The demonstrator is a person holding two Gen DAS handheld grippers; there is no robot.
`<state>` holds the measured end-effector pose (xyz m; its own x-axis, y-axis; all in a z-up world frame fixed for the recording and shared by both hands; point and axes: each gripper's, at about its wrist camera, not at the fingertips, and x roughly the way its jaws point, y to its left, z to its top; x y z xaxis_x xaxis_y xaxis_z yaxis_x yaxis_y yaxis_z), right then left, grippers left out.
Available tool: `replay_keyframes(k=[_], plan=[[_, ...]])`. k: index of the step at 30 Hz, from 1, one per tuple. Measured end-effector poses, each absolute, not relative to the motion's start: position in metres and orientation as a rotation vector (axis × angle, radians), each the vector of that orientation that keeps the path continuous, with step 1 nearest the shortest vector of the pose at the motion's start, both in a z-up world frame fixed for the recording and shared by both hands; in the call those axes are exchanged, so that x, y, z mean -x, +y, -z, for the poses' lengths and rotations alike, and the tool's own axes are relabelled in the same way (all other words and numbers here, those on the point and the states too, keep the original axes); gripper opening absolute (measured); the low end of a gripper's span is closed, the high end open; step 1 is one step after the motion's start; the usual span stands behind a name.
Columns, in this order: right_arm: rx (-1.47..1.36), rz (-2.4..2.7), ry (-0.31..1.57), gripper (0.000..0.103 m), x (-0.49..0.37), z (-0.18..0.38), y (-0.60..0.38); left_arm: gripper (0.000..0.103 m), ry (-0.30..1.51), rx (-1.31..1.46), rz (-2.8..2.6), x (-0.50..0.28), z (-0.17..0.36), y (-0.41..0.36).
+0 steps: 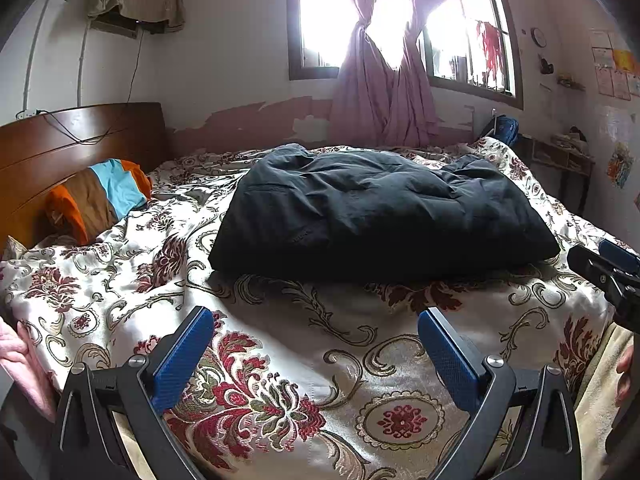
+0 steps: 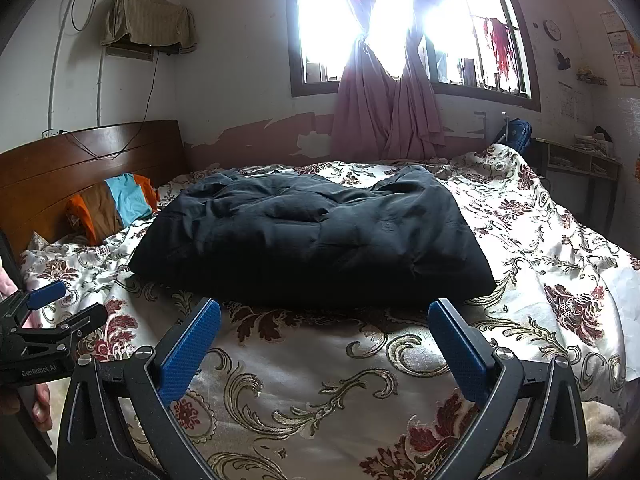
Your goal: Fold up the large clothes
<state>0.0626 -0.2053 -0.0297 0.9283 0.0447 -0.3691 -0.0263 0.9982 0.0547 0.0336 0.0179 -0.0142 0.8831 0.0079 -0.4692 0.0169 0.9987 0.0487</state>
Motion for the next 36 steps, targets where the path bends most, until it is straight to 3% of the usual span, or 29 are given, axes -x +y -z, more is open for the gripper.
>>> replay_keyframes(k=[36], plan=[[-0.048,-0.038,0.382,0.102,-0.0615,0.0318,-0.205,0.103,0.488,-0.054,-0.11,-0.0317,0.014,0.0193]])
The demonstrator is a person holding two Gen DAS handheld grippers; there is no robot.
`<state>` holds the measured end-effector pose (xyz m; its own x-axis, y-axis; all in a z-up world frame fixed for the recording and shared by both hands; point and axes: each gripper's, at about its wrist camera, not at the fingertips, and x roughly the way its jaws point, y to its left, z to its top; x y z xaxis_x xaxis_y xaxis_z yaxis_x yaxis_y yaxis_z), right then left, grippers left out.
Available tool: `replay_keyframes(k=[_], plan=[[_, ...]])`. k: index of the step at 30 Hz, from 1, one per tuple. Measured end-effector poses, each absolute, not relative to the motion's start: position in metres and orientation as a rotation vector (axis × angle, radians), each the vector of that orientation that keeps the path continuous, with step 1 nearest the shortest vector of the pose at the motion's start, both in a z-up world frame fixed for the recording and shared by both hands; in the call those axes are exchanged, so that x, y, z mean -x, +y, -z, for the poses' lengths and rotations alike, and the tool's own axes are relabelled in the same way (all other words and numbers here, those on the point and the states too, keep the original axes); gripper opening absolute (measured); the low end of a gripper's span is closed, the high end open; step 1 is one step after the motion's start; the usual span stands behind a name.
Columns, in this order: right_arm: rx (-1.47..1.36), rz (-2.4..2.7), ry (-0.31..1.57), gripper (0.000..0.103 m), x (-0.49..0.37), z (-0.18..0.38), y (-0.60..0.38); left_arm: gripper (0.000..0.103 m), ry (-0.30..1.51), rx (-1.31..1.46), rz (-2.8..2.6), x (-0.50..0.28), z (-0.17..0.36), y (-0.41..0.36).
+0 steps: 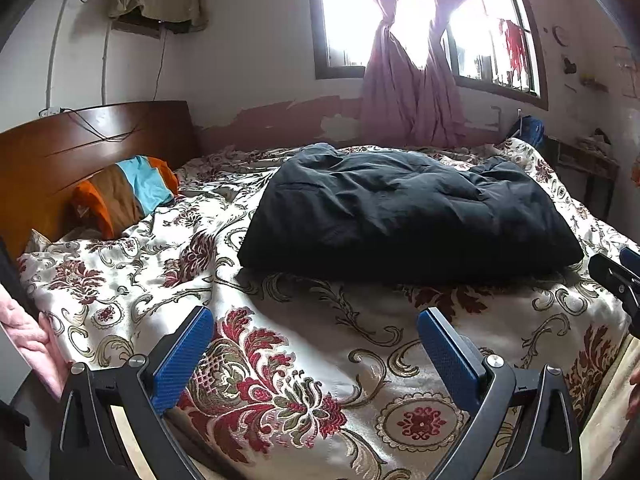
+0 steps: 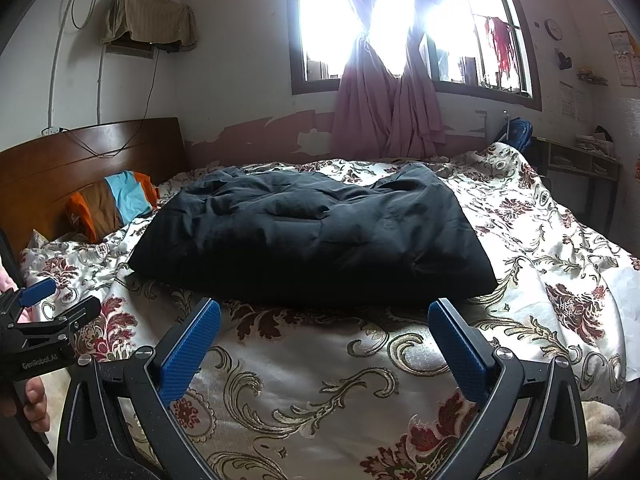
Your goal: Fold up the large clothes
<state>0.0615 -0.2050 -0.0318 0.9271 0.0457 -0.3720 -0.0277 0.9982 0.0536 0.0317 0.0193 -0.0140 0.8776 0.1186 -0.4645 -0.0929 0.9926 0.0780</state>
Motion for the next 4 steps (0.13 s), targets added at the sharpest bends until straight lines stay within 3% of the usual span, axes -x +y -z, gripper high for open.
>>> replay_keyframes(k=[4], plan=[[-0.048,-0.038,0.384,0.102,-0.0612,0.0327,-0.2053,0.103,0.487,-0.054,-0.11,-0.0316,0.0139,0.0191]])
